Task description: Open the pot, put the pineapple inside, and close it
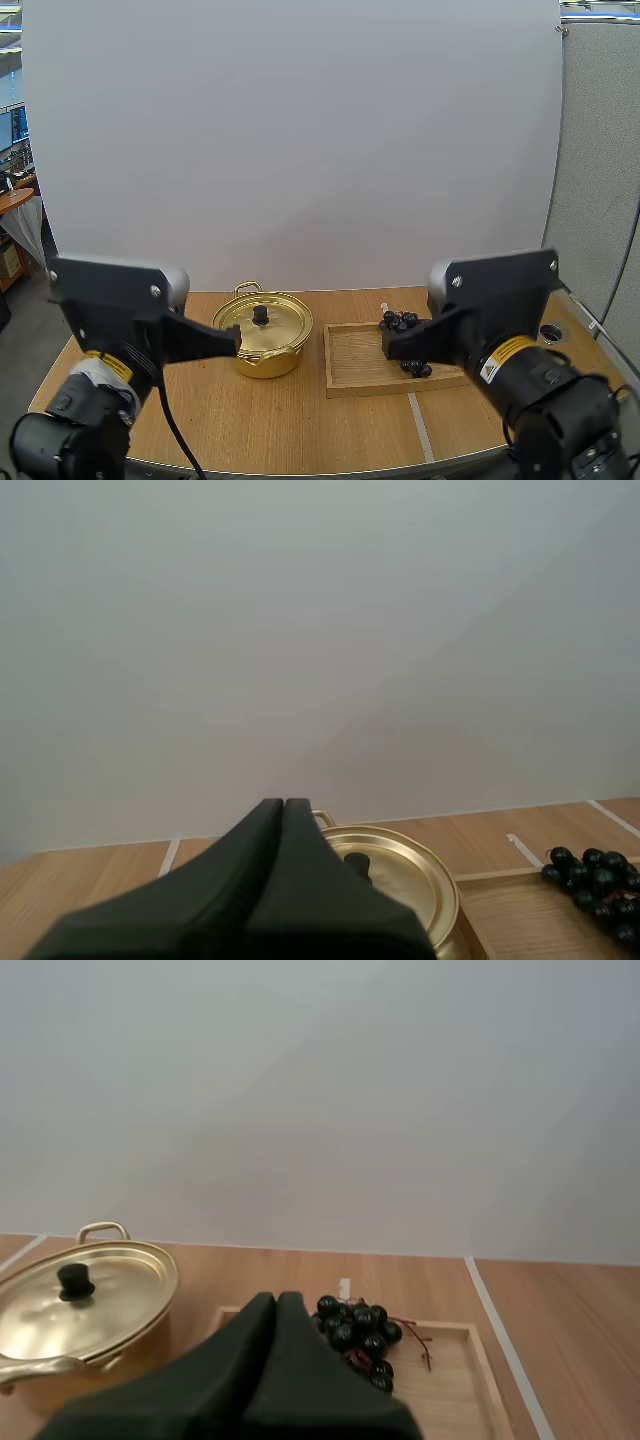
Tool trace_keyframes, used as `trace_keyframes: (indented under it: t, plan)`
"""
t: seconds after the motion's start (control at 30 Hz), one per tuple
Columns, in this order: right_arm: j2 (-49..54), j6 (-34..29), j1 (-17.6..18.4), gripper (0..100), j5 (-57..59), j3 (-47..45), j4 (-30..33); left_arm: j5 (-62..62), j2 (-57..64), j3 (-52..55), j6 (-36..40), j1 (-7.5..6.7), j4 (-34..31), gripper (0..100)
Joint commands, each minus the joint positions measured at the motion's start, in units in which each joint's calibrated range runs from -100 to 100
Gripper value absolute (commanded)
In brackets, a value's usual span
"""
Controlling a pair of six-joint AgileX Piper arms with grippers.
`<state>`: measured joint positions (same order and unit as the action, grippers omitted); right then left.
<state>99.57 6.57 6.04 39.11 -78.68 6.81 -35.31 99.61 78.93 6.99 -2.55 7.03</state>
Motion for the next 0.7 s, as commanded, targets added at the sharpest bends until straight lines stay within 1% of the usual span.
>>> trace_keyframes:
  t: [0.0,0.07,0.13,0.37,0.43,0.5,0.57,0.67]
  plan:
    - [0.4,0.1,-4.4,0,-5.2,-9.6,0.4,8.4,0.2,6.6,-0.9,0.56,-1.3,0]
    - [0.4,0.1,-6.2,0,-5.6,-11.7,0.1,10.7,0.2,8.0,-1.1,0.8,-1.3,0]
    - [0.4,0.1,-7.2,0,-5.6,-13.0,-1.2,14.2,0.2,10.7,-1.1,0.83,-1.3,0]
    - [0.4,0.1,-7.4,0,-5.8,-17.5,-3.9,23.7,0.4,19.9,-1.1,0.89,-1.3,0]
    - [0.4,0.1,-7.4,0,-5.9,-19.0,-4.5,26.2,0.4,21.1,-1.1,0.89,-1.3,0]
    - [0.4,0.1,-7.4,0,-6.2,-20.7,-4.5,18.9,0.4,21.1,-0.8,0.89,-1.3,0]
    - [0.4,0.3,-7.4,0,-6.9,-21.3,-4.2,16.4,0.4,21.1,-0.5,0.89,-1.3,0]
    - [0.4,0.5,-7.4,0,-8.0,-21.3,-3.9,13.6,0.4,21.1,2.0,0.89,-1.3,0]
